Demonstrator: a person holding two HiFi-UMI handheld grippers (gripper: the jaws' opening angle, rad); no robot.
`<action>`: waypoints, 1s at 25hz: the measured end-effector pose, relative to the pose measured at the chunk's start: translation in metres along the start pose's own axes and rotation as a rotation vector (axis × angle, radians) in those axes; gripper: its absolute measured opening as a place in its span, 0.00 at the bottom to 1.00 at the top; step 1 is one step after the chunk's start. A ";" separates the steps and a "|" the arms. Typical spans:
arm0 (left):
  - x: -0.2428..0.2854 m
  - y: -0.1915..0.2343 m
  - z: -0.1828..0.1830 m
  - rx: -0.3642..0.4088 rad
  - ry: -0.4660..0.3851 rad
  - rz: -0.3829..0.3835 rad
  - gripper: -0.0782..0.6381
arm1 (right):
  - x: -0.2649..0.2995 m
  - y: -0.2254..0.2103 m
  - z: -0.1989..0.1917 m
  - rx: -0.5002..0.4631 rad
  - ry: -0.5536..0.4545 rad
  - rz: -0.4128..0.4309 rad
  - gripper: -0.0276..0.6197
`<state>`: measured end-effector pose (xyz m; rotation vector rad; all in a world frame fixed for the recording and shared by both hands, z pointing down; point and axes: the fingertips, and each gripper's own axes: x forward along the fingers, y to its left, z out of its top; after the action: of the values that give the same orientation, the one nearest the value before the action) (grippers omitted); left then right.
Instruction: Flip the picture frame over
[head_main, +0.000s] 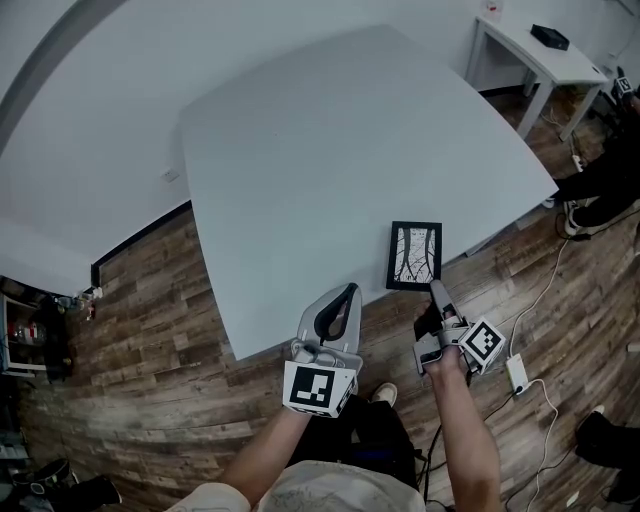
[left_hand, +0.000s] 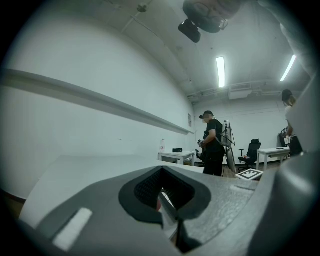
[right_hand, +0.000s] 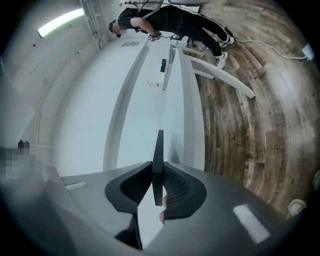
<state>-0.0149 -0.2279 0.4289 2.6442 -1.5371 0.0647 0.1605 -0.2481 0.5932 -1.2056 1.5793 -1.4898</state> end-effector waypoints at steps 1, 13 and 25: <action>0.001 -0.001 0.001 0.000 -0.005 0.000 0.11 | 0.000 -0.004 -0.001 0.023 0.000 -0.001 0.18; 0.000 -0.003 -0.007 -0.001 0.025 -0.002 0.11 | 0.004 -0.028 -0.007 0.134 -0.020 -0.004 0.18; 0.001 -0.005 -0.007 -0.010 0.016 0.003 0.11 | 0.010 -0.040 -0.010 0.143 -0.011 0.007 0.19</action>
<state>-0.0103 -0.2256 0.4359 2.6274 -1.5331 0.0776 0.1552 -0.2509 0.6352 -1.1244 1.4427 -1.5609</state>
